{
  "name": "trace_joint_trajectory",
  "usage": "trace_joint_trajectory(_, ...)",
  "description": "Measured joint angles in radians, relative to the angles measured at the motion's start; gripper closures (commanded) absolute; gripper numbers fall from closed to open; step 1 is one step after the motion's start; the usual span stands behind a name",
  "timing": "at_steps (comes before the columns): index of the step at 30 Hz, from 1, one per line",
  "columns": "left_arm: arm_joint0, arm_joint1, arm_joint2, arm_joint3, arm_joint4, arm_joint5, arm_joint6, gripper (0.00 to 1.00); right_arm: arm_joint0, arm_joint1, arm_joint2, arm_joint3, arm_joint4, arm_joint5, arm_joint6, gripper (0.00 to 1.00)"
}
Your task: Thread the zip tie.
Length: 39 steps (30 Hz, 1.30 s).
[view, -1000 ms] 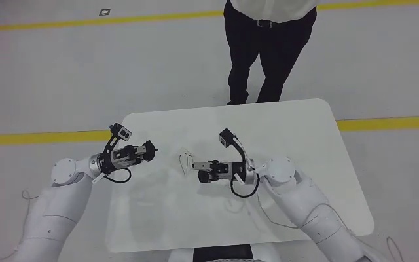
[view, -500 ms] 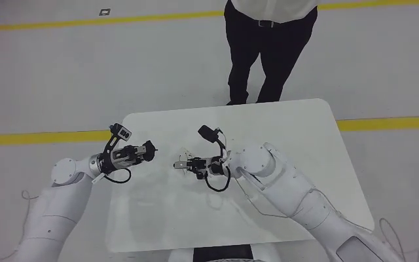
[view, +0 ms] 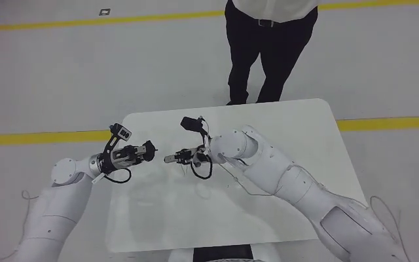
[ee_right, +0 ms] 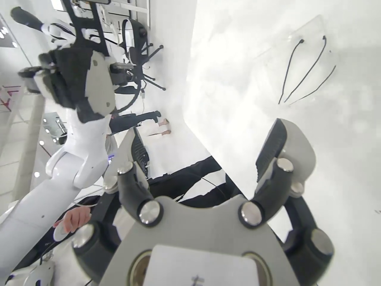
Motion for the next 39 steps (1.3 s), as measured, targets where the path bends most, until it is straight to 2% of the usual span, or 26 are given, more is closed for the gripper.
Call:
trace_joint_trajectory(4,0.0,0.0,0.0,0.0,0.0,0.0,0.0,1.0,0.091,-0.064,-0.06,0.169,0.023,0.0,0.0,0.0)
trace_joint_trajectory(8,0.0,0.0,0.0,0.0,0.0,0.0,0.0,1.0,0.149,-0.111,-0.106,0.277,0.033,0.0,0.021,0.0)
trace_joint_trajectory(17,0.0,0.0,0.0,0.0,0.0,0.0,0.0,1.0,0.146,-0.11,-0.11,0.265,0.021,-0.002,0.013,0.0)
trace_joint_trajectory(19,0.0,0.0,0.0,0.0,0.0,0.0,0.0,1.0,0.158,-0.118,-0.13,0.266,-0.014,-0.001,0.028,0.0)
trace_joint_trajectory(21,0.0,0.0,0.0,0.0,0.0,0.0,0.0,1.0,0.179,-0.134,-0.149,0.295,-0.032,0.0,0.052,0.0)
trace_joint_trajectory(26,0.0,0.0,0.0,0.0,0.0,0.0,0.0,1.0,0.235,-0.206,-0.193,0.419,-0.027,0.0,0.076,0.0)
trace_joint_trajectory(34,0.0,0.0,0.0,0.0,0.0,0.0,0.0,1.0,0.285,-0.328,-0.24,0.627,0.0,0.0,0.085,0.0)
trace_joint_trajectory(38,0.0,0.0,0.0,0.0,0.0,0.0,0.0,1.0,0.306,-0.382,-0.252,0.716,0.008,0.0,0.098,0.0)
trace_joint_trajectory(39,0.0,0.0,0.0,0.0,0.0,0.0,0.0,1.0,0.308,-0.386,-0.254,0.721,0.007,0.0,0.101,0.0)
